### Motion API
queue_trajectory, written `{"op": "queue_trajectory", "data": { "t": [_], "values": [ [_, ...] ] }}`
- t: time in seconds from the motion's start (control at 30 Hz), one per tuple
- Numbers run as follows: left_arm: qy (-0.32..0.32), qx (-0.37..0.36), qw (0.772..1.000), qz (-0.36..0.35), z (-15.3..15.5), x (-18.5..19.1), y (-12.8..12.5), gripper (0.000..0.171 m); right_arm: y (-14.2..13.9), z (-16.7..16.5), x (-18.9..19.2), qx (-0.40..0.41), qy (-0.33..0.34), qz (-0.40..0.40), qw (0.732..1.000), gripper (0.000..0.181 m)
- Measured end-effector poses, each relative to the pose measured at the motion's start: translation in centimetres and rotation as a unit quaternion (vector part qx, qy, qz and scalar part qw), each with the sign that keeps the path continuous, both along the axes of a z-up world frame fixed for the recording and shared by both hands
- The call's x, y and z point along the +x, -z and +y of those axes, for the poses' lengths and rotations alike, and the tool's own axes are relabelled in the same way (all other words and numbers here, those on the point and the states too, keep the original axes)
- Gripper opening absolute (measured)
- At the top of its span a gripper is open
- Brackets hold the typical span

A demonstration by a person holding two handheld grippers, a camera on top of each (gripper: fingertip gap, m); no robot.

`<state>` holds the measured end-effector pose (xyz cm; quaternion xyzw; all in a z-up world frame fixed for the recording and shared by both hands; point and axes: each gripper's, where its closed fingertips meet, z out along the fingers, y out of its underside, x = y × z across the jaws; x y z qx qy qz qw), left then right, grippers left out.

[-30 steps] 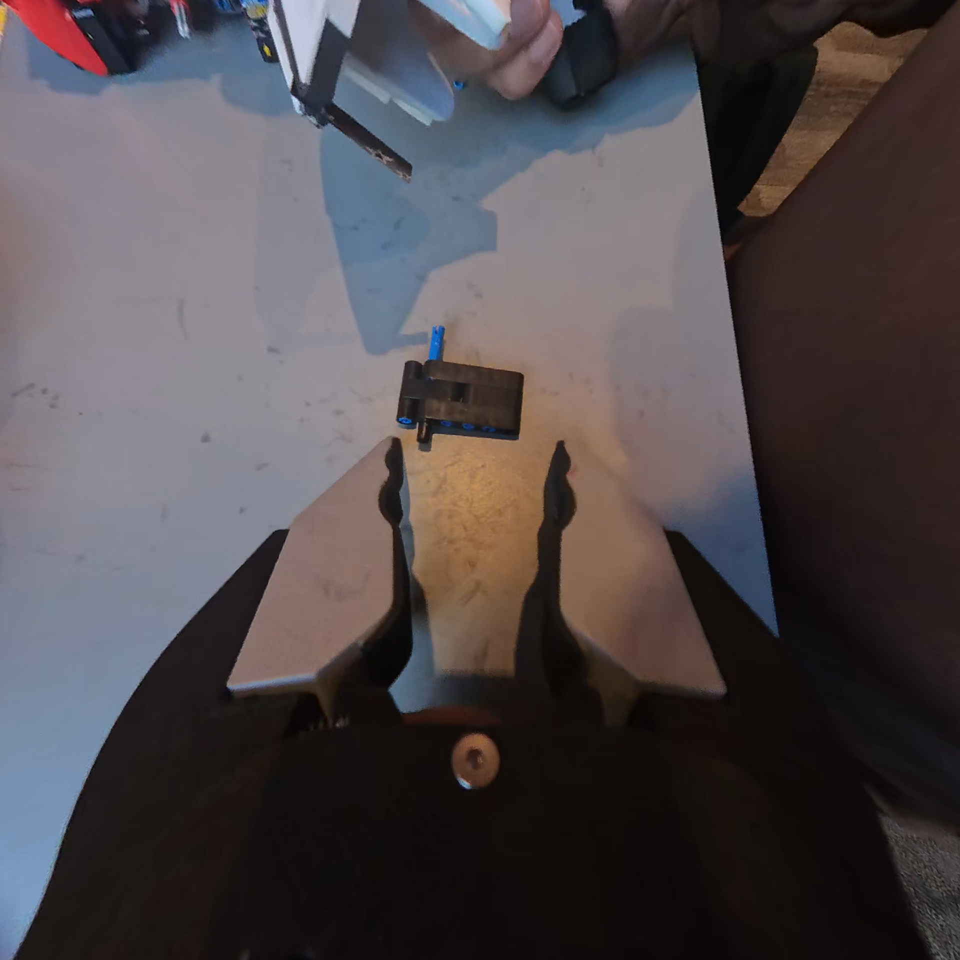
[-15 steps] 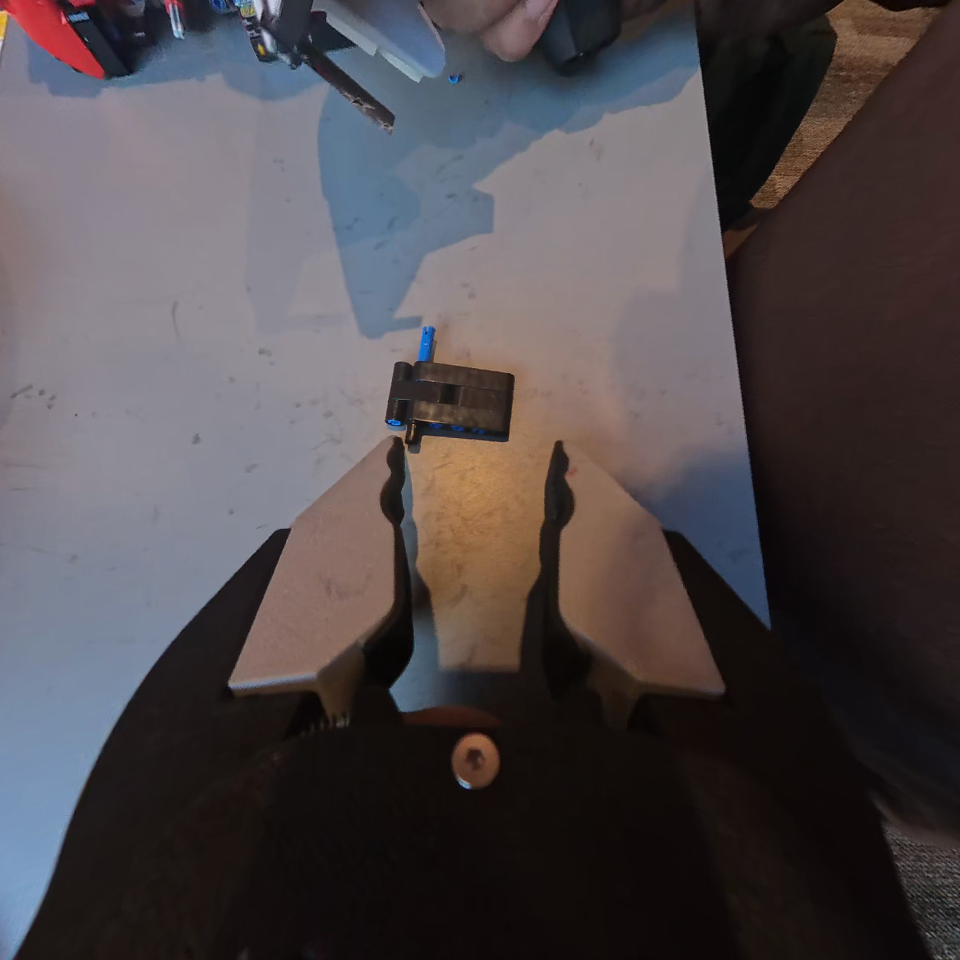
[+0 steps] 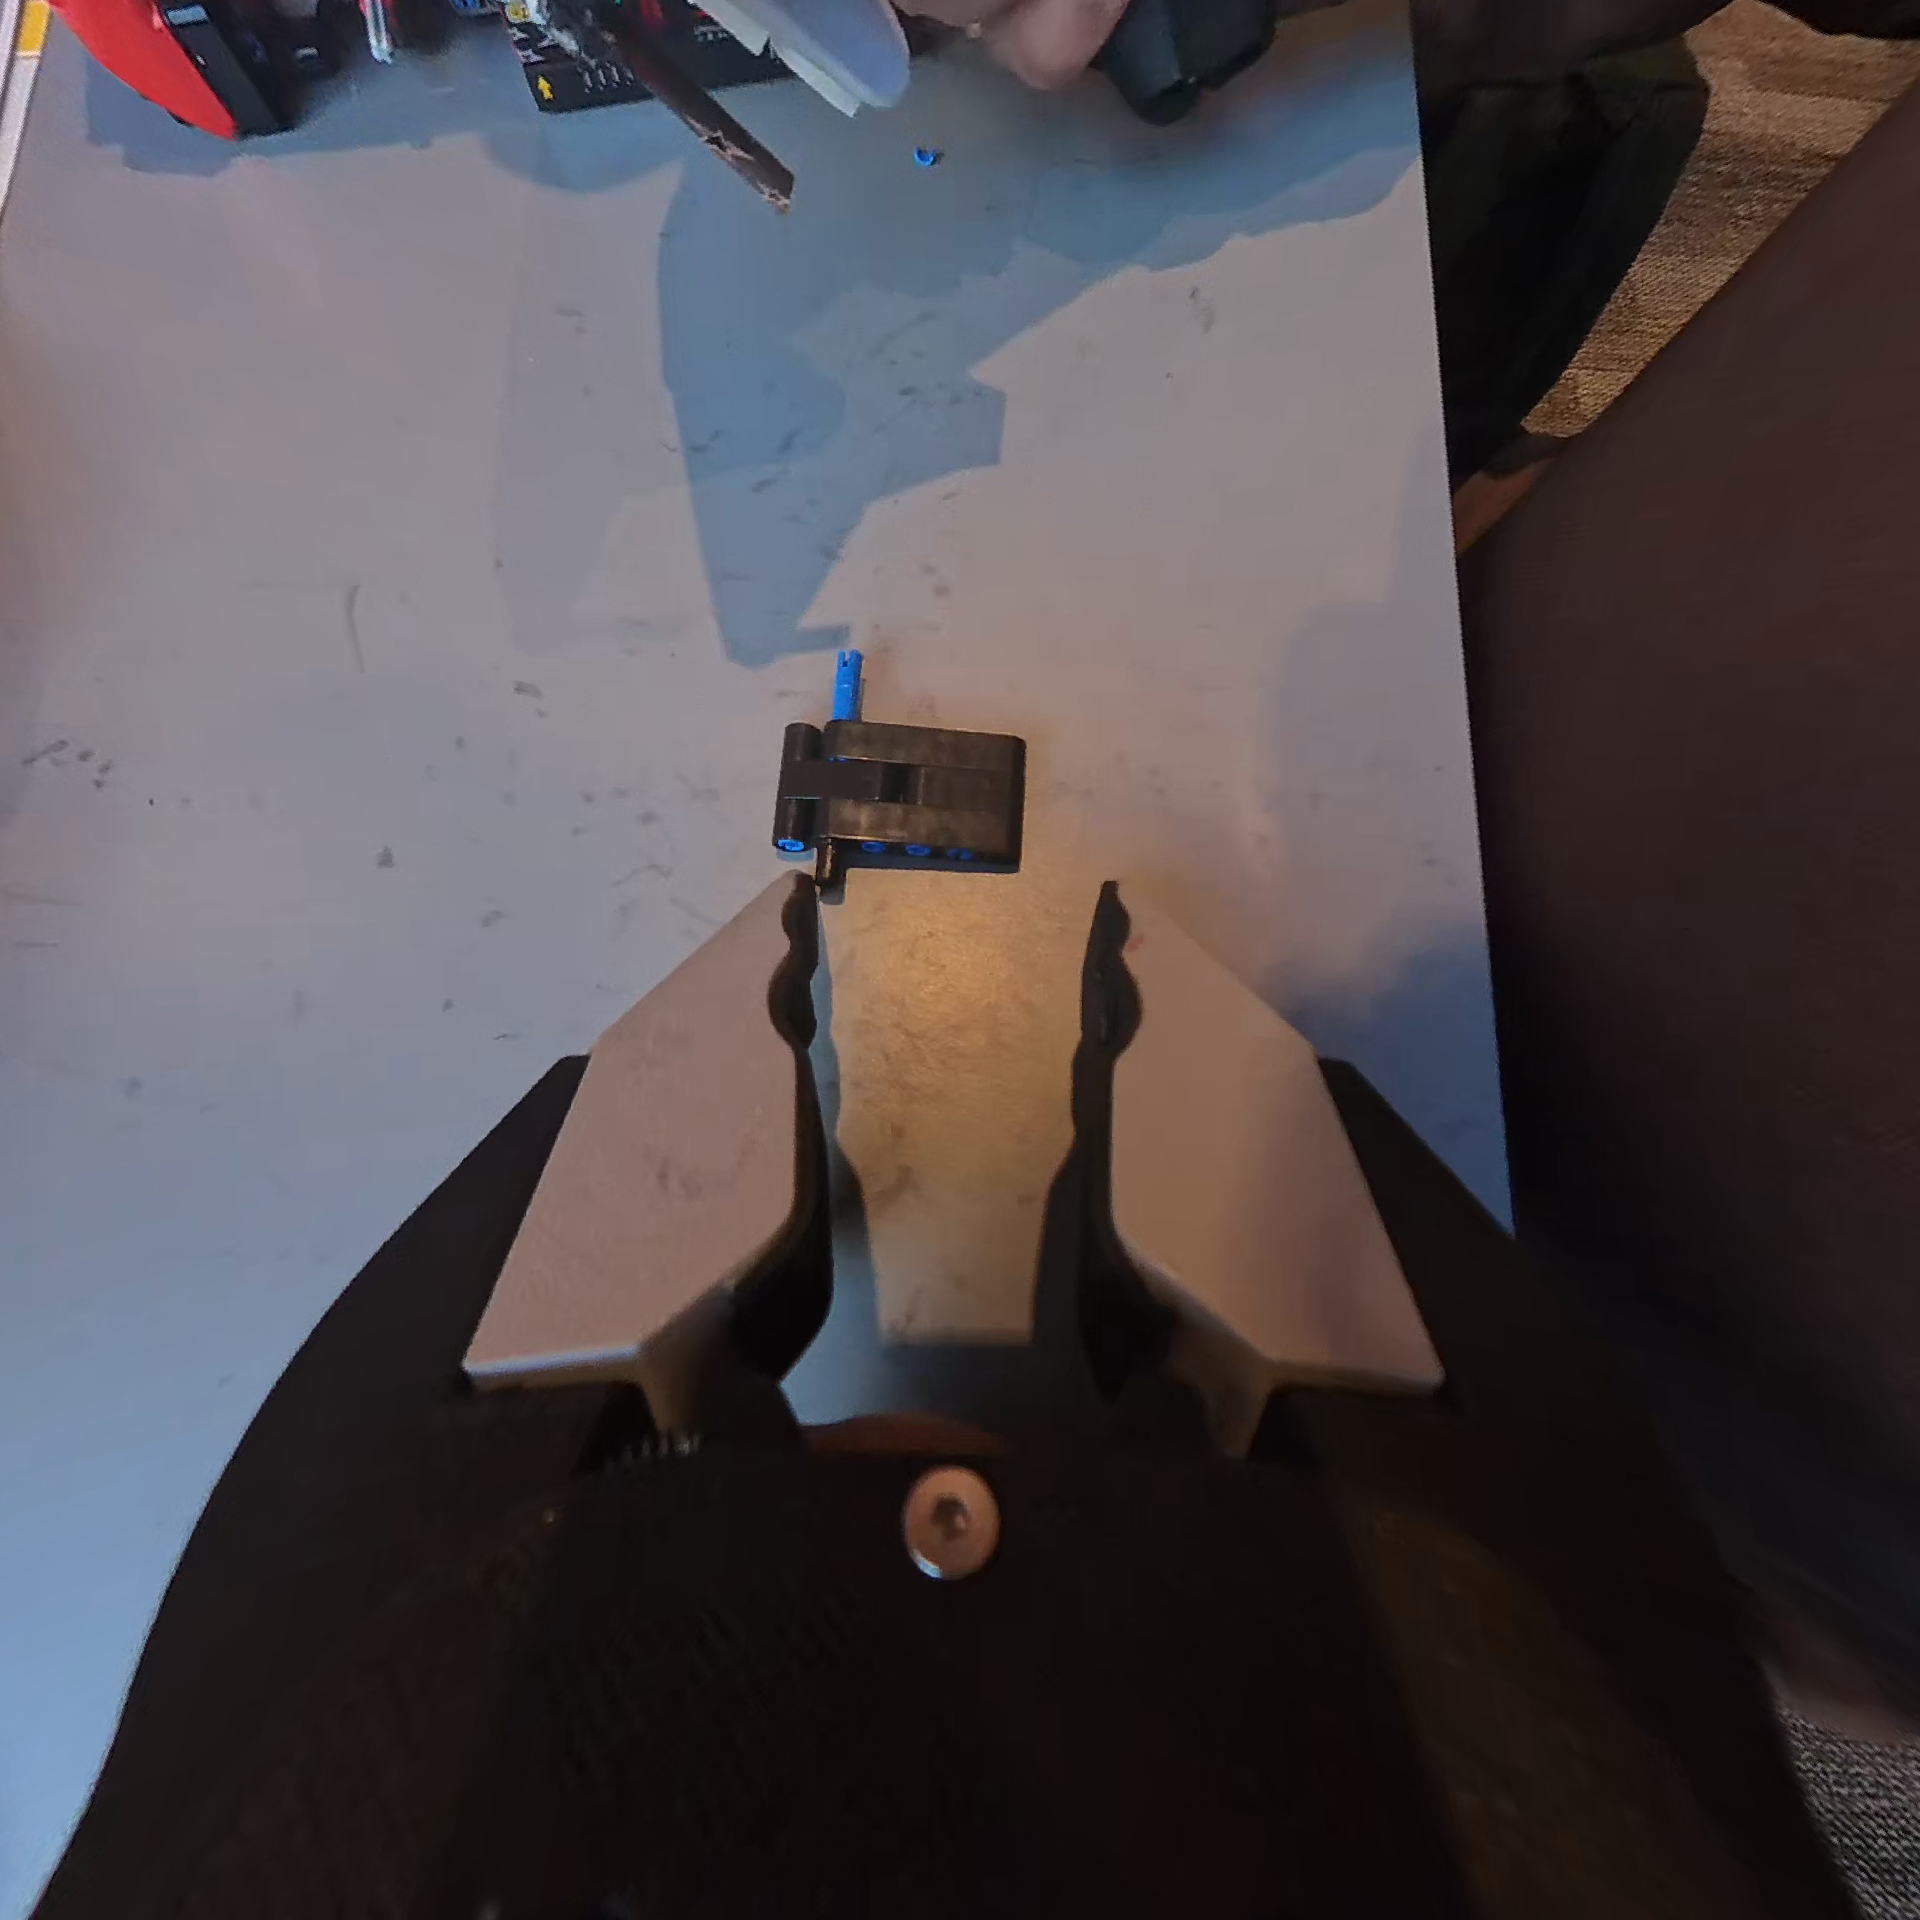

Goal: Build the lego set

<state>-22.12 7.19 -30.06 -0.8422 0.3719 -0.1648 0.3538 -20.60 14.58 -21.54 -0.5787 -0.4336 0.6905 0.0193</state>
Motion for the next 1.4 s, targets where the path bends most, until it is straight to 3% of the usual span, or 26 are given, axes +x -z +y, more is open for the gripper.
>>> {"op": "queue_trajectory", "data": {
  "t": [0.27, 0.5, 0.63, 0.7, 0.77, 0.83, 0.9, 0.97, 1.0, 1.03, 1.13, 1.17, 1.23, 1.33, 1.4],
  "values": [
    [-0.033, -0.005, 0.999, -0.006, 1.3, -0.2, 0.0, 0.050, -0.1, -0.1, 0.1, 0.003, -0.002, -0.001, 1.000, 0.000],
    [0.000, -0.009, 1.000, 0.010, 2.4, 0.9, 0.1, 0.054, -0.4, -0.1, 0.3, 0.009, 0.000, -0.001, 1.000, 0.000],
    [0.006, -0.017, 1.000, 0.015, 2.8, 1.1, 0.1, 0.046, -0.5, 0.1, 0.5, 0.008, 0.004, 0.000, 1.000, 0.000],
    [0.018, -0.010, 0.999, 0.036, 2.8, 1.0, 0.0, 0.047, -0.6, 0.1, 0.5, 0.011, 0.003, 0.001, 1.000, 0.000],
    [0.026, 0.059, 0.991, 0.114, 3.8, 0.2, -0.5, 0.046, -0.7, 0.1, 0.6, 0.014, 0.003, 0.001, 1.000, 0.000],
    [0.047, 0.166, 0.953, 0.249, 5.0, -1.3, -1.3, 0.047, -0.7, 0.2, 0.5, 0.014, 0.003, 0.002, 1.000, 0.000],
    [0.079, 0.286, 0.876, 0.381, 5.9, -2.4, -2.3, 0.047, -0.7, 0.2, 0.6, 0.014, 0.003, 0.002, 1.000, 0.000],
    [0.110, 0.371, 0.814, 0.433, 5.5, -2.0, -2.8, 0.047, -0.7, 0.1, 0.6, 0.018, 0.002, 0.000, 1.000, 0.000],
    [0.119, 0.391, 0.804, 0.431, 4.8, -1.4, -2.8, 0.047, -0.7, 0.2, 0.6, 0.021, 0.003, 0.000, 1.000, 0.000],
    [0.126, 0.393, 0.810, 0.417, 4.0, -0.8, -2.6, 0.047, -0.8, 0.2, 0.6, 0.023, 0.004, 0.000, 1.000, 0.000],
    [0.111, 0.371, 0.847, 0.365, 1.9, 0.0, -2.5, 0.047, -0.9, 0.1, 0.6, 0.022, 0.001, 0.001, 1.000, 0.000],
    [0.100, 0.383, 0.848, 0.352, 1.4, 0.2, -3.2, 0.047, -0.8, -0.2, 0.5, 0.021, -0.003, -0.001, 1.000, 0.000],
    [0.074, 0.458, 0.812, 0.356, 0.9, 0.3, -5.7, 0.047, -0.4, -1.0, 0.1, 0.020, -0.014, -0.010, 1.000, 0.000],
    [0.059, 0.579, 0.710, 0.396, 0.4, 0.7, -8.8, 0.047, 0.6, -1.7, -1.2, 0.056, -0.005, -0.030, 0.998, 0.000],
    [0.062, 0.612, 0.684, 0.393, 0.5, 1.1, -8.9, 0.046, 1.6, -1.2, -2.5, 0.134, 0.021, -0.050, 0.990, 0.000]
  ]
}}
